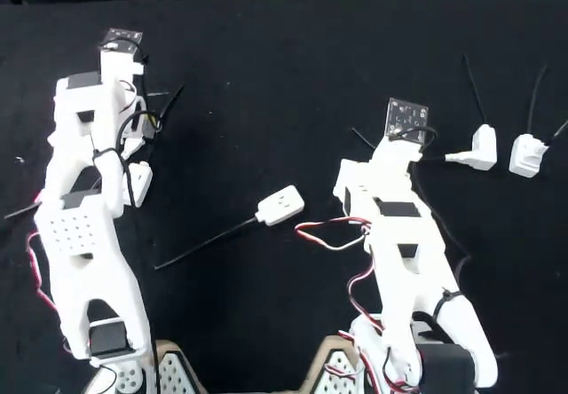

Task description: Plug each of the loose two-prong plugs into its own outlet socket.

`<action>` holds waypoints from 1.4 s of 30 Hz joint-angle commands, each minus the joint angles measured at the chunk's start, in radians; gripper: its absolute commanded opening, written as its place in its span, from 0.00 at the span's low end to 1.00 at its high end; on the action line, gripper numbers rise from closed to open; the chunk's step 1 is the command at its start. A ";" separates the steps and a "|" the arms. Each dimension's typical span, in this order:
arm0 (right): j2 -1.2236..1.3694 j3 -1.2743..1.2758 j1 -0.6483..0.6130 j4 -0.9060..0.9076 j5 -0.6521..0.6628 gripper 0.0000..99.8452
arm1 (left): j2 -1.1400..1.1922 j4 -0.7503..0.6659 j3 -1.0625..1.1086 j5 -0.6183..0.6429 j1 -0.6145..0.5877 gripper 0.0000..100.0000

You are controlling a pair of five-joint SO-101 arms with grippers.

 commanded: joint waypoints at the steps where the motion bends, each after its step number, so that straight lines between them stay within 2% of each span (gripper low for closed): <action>1: 0.004 -0.061 -0.020 -0.023 -0.003 0.20 | 0.048 0.064 -0.163 -0.005 -0.002 0.23; 9: 0.004 -0.061 -0.020 -0.023 -0.003 0.20 | 0.120 0.226 -0.286 -0.005 -0.004 0.22; 15: 0.004 -0.061 -0.020 -0.023 -0.003 0.20 | 0.118 0.334 -0.389 0.000 0.002 0.02; 25: 0.004 -0.061 -0.020 -0.023 -0.003 0.20 | 0.118 0.631 -0.720 0.003 0.004 0.03; 28: 0.004 -0.061 -0.020 -0.021 -0.003 0.20 | 0.117 0.632 -0.748 0.052 0.001 0.03; 35: 0.004 -0.059 -0.020 -0.023 -0.003 0.20 | -0.005 0.632 -0.621 0.117 0.067 0.03; 42: -0.004 -0.061 -0.015 -0.018 -0.005 0.20 | -0.348 0.621 -0.188 0.141 0.326 0.03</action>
